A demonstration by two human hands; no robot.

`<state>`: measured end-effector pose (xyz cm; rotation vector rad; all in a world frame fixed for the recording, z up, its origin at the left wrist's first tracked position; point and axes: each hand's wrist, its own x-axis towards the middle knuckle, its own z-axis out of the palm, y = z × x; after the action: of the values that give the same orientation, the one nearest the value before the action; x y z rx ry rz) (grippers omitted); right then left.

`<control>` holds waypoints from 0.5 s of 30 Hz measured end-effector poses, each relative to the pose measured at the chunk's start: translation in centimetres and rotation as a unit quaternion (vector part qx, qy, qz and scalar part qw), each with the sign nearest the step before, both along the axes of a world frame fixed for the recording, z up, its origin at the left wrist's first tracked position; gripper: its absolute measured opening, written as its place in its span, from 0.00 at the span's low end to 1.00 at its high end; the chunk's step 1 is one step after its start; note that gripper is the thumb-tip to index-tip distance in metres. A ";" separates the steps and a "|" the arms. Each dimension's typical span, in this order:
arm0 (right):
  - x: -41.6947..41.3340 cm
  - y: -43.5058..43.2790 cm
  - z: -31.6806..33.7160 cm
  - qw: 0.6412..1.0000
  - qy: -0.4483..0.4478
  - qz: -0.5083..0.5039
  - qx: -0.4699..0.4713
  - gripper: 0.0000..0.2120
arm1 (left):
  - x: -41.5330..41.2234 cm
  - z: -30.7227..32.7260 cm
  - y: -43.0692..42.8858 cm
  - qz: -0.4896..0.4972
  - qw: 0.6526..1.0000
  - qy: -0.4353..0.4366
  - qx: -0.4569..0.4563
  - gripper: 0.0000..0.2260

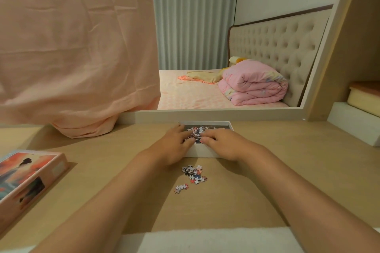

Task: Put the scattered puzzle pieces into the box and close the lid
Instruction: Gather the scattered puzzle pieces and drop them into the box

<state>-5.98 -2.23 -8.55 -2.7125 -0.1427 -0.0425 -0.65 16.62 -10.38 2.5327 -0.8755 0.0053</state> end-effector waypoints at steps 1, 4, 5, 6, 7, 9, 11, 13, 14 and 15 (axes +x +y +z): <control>-0.3 0.2 -0.2 1.000 0.012 0.007 -0.008 0.19 | -0.3 -0.2 0.1 0.003 1.000 0.015 -0.003 0.21; -1.3 0.5 0.0 1.000 0.008 0.019 -0.017 0.21 | -1.2 -0.2 0.9 0.004 1.000 0.011 -0.004 0.22; -1.7 0.6 0.3 0.999 -0.015 0.022 -0.028 0.22 | -1.5 -0.2 1.2 0.002 1.000 0.002 -0.008 0.22; -2.2 0.9 0.7 0.997 -0.052 0.029 -0.042 0.21 | -2.0 0.0 1.6 0.004 1.000 -0.015 -0.011 0.22; -2.7 1.1 1.1 0.994 -0.091 0.039 -0.054 0.20 | -2.4 0.0 2.1 0.012 0.999 -0.043 -0.018 0.21; -3.9 1.9 1.7 0.988 -0.135 0.061 -0.031 0.16 | -3.4 0.2 3.1 0.013 0.991 -0.128 -0.046 0.14; -4.9 2.6 1.8 0.992 -0.097 0.079 0.017 0.11 | -4.6 0.3 4.0 0.004 0.981 -0.183 -0.072 0.05; -5.7 3.3 1.4 0.995 -0.036 0.093 0.027 0.10 | -5.6 0.2 4.6 -0.008 0.983 -0.169 -0.069 0.04; -5.9 3.5 1.2 0.995 -0.020 0.100 0.005 0.11 | -6.0 0.0 4.9 -0.018 0.989 -0.140 -0.048 0.07; -6.0 3.7 1.0 0.994 -0.009 0.106 -0.024 0.14 | -6.1 -0.4 5.1 -0.027 0.994 -0.110 -0.015 0.12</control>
<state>-12.00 1.47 -7.56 -2.7289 -0.4424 -0.0015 -6.75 21.67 -10.79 2.5121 -1.0185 0.2826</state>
